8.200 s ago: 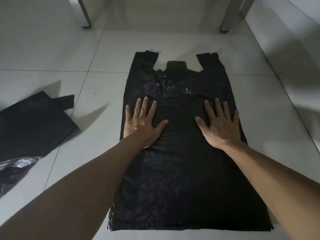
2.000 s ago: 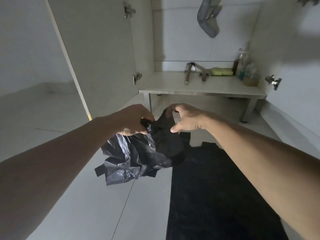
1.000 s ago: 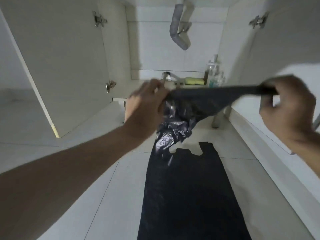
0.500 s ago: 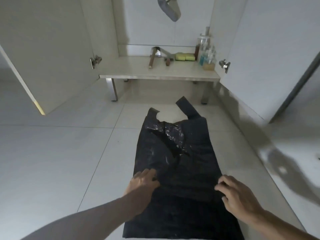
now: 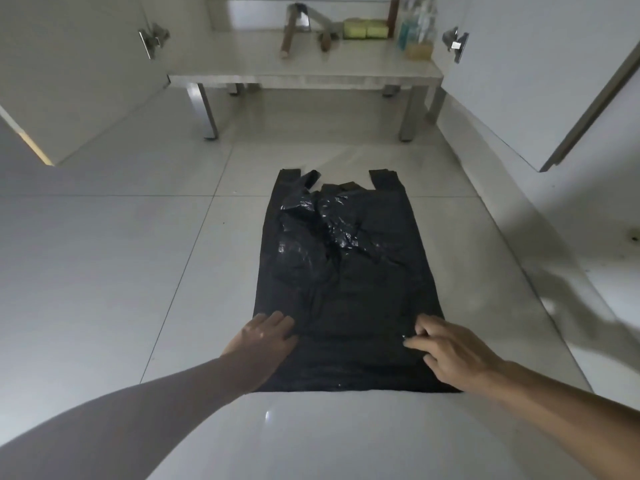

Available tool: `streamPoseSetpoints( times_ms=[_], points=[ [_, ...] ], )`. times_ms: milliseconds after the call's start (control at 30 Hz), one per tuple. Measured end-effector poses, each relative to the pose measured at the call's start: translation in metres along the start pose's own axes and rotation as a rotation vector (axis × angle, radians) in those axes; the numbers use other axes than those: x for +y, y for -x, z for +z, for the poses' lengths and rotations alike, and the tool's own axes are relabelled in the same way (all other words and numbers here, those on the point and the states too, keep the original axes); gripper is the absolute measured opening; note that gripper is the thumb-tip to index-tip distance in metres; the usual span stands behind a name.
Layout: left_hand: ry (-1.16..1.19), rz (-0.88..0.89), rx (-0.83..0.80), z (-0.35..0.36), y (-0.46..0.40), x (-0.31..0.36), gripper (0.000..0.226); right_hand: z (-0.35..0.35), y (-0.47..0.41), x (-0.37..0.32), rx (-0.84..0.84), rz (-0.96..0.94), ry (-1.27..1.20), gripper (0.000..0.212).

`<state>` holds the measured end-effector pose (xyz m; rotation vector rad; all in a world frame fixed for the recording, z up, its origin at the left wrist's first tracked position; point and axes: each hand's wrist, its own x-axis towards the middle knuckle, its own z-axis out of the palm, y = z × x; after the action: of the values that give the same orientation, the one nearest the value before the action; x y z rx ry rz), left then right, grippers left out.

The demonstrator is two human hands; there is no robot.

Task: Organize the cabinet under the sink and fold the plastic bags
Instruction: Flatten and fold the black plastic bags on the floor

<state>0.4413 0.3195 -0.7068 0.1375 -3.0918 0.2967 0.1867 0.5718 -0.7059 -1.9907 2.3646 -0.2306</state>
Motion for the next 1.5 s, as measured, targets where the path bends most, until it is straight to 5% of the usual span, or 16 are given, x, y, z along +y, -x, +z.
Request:
streamPoseSetpoints(
  times_ms=[400,867,1067,1200,1500],
  points=[
    [0.108,-0.072,0.033,0.001,0.024,0.007,0.047,0.008,0.011,0.010,-0.024,-0.052,-0.040,0.046],
    [0.243,-0.109,-0.022,0.001,0.037,0.010,0.022,0.001,0.028,0.002,-0.138,0.050,-0.080,0.021],
    [0.356,-0.257,0.167,-0.014,0.009,0.019,0.027,-0.049,-0.010,-0.004,-0.089,0.044,-0.107,0.045],
    [0.400,-0.279,0.228,-0.023,-0.033,0.030,0.035,-0.066,-0.042,0.004,-0.053,0.098,-0.063,0.032],
    [0.251,-0.279,-0.137,0.032,-0.045,0.047,0.073,0.032,-0.053,-0.035,-0.285,0.268,0.046,0.071]
  ],
)
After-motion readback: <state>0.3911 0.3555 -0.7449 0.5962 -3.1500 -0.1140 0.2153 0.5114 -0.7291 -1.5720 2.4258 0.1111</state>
